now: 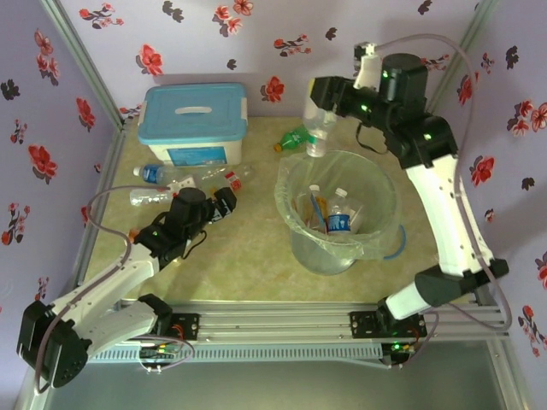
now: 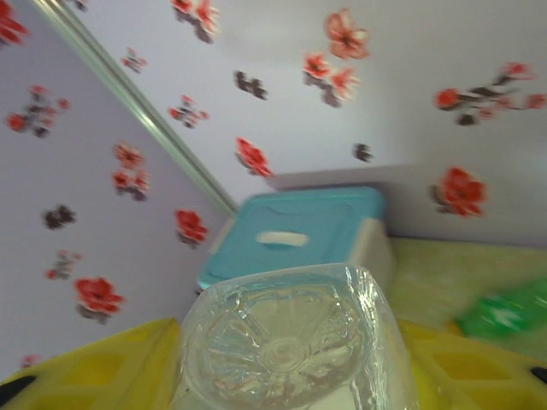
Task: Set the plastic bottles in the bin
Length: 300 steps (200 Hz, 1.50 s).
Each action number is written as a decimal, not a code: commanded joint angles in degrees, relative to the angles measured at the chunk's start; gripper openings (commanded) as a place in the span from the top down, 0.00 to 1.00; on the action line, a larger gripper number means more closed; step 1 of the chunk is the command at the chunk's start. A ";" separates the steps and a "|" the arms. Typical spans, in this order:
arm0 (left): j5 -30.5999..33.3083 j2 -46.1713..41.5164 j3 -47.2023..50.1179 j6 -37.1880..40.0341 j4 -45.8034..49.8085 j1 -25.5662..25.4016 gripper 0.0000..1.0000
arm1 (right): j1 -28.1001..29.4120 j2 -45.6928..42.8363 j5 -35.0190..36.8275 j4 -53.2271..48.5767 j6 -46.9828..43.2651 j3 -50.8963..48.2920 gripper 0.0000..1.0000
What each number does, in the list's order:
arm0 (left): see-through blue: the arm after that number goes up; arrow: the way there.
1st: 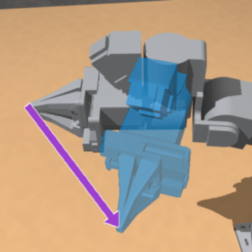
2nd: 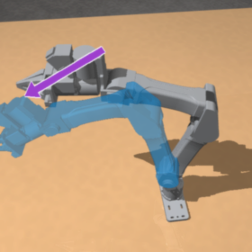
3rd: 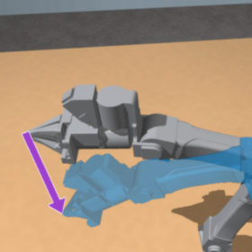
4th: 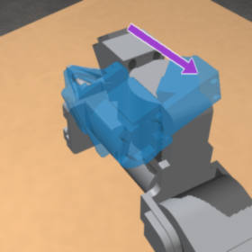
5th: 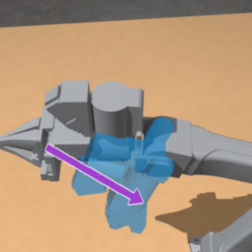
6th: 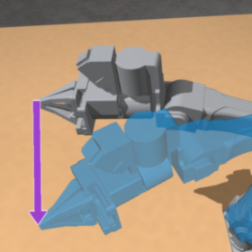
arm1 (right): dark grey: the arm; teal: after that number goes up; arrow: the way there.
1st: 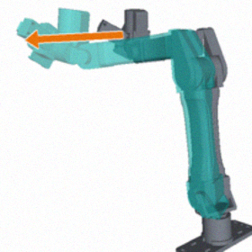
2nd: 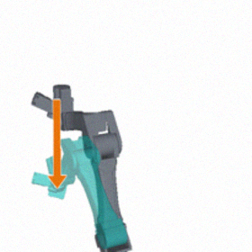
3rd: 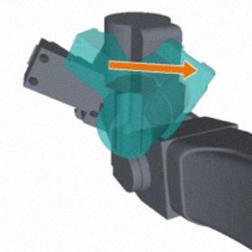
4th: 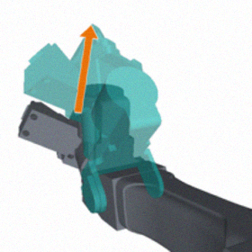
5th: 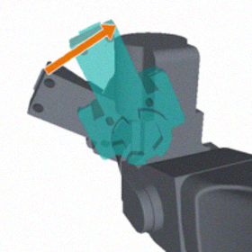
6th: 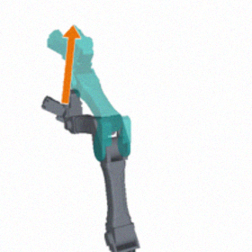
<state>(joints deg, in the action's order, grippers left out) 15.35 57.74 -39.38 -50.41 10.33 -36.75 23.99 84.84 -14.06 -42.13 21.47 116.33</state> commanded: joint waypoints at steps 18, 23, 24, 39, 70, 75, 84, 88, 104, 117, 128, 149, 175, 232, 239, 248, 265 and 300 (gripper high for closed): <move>-0.43 7.65 -8.29 8.27 0.91 0.72 0.05 | 0.28 -4.05 15.98 -22.44 -8.16 -1.59 0.55; -0.55 8.55 -9.52 9.65 1.33 0.79 0.05 | 0.27 -4.43 16.95 -23.84 -8.26 -2.37 0.55; -0.57 8.72 -9.72 9.95 1.39 0.80 0.05 | 0.27 -4.47 17.09 -24.08 -8.27 -2.62 0.55; -0.90 11.27 -13.15 13.67 2.72 1.05 0.07 | 0.27 -5.65 18.41 -26.71 -8.39 -6.10 0.55; -1.82 16.41 -19.18 17.77 5.51 1.60 0.08 | 1.26 -7.49 15.89 -24.56 -4.76 -16.56 0.56; -1.87 16.87 -19.57 17.84 5.53 1.64 0.08 | 1.49 -7.45 16.09 -24.27 -4.54 -17.52 0.56; -2.20 17.32 -19.77 17.63 5.20 1.60 0.08 | 1.59 -7.13 16.92 -24.58 -4.51 -18.84 0.56; -2.47 17.33 -19.73 17.37 5.11 1.59 0.08 | 1.67 -6.93 17.40 -24.84 -4.51 -19.16 0.56; -2.89 16.72 -19.16 16.56 4.90 1.60 0.08 | 1.68 -6.59 18.95 -24.94 -4.39 -21.77 0.56; -2.86 15.43 -17.95 16.26 4.60 1.60 0.09 | 1.64 -6.97 19.74 -23.21 -4.19 -25.32 0.57; -2.87 14.44 -16.88 16.03 4.40 1.68 0.09 | 1.52 -6.98 20.00 -22.07 -3.78 -27.65 0.57; -2.87 12.95 -15.39 15.15 4.40 1.68 0.10 | 0.99 -7.25 21.19 -20.21 -2.80 -31.10 0.57; -2.88 12.52 -14.51 14.38 4.09 1.68 0.12 | 0.80 -8.05 22.41 -19.57 -0.94 -31.69 0.34; -2.04 11.44 -13.72 14.12 4.38 2.47 0.10 | 3.51 -7.87 24.51 -24.49 -2.32 -19.85 0.18; -2.10 11.34 -13.56 14.09 4.29 2.51 0.10 | 3.59 -8.09 24.60 -24.49 -2.30 -19.99 0.19; -2.09 11.25 -13.52 14.03 4.30 2.49 0.10 | 3.62 -8.43 25.34 -24.73 -2.14 -20.39 0.23; -2.06 11.26 -13.36 14.03 4.52 2.69 0.10 | 3.61 -8.13 26.41 -25.89 -2.57 -21.05 0.34; -2.00 10.47 -12.76 14.30 4.82 2.89 0.09 | 3.88 -8.43 24.69 -30.24 -1.34 -24.75 0.53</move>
<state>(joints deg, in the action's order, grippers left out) 12.88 70.06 -53.12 -35.79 14.28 -34.44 27.40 76.79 10.13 -67.35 19.22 94.50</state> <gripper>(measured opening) 0.905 0.503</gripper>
